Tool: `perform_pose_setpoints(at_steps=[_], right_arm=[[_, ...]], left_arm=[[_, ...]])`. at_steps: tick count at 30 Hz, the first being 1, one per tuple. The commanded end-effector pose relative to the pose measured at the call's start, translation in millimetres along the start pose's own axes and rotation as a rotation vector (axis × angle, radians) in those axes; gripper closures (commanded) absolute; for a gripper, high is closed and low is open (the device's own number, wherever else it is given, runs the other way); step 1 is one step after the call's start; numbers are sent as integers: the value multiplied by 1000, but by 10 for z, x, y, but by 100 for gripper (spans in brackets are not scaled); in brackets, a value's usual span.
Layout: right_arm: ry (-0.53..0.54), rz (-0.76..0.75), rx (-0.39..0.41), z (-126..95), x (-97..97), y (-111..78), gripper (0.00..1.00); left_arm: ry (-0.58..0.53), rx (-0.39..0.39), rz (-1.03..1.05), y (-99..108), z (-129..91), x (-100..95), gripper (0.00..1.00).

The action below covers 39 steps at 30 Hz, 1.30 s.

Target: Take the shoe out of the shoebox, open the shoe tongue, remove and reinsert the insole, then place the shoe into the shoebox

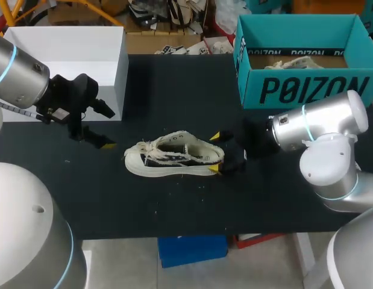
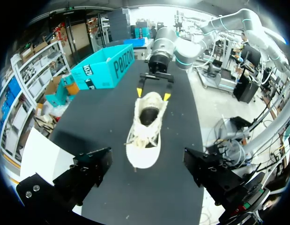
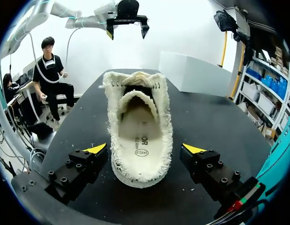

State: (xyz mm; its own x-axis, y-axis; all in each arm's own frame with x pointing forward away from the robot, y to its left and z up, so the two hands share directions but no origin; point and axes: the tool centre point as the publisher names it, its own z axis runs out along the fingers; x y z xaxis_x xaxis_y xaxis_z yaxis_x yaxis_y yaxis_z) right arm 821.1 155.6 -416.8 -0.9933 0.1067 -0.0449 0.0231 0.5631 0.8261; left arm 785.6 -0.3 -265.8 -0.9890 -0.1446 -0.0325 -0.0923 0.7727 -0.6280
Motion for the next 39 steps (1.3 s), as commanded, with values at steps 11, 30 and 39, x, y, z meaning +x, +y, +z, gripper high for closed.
perform_pose_setpoints(at_steps=[11,30,39], right_arm=[[-2,26,-18,119,44,-46,0],[15,38,-36,198,20,-76,0],[83,4,-77,249,8,-53,100]], left_arm=[[-3,1,2,7,16,4,0],[-3,1,2,7,16,4,0],[-3,1,2,7,16,4,0]])
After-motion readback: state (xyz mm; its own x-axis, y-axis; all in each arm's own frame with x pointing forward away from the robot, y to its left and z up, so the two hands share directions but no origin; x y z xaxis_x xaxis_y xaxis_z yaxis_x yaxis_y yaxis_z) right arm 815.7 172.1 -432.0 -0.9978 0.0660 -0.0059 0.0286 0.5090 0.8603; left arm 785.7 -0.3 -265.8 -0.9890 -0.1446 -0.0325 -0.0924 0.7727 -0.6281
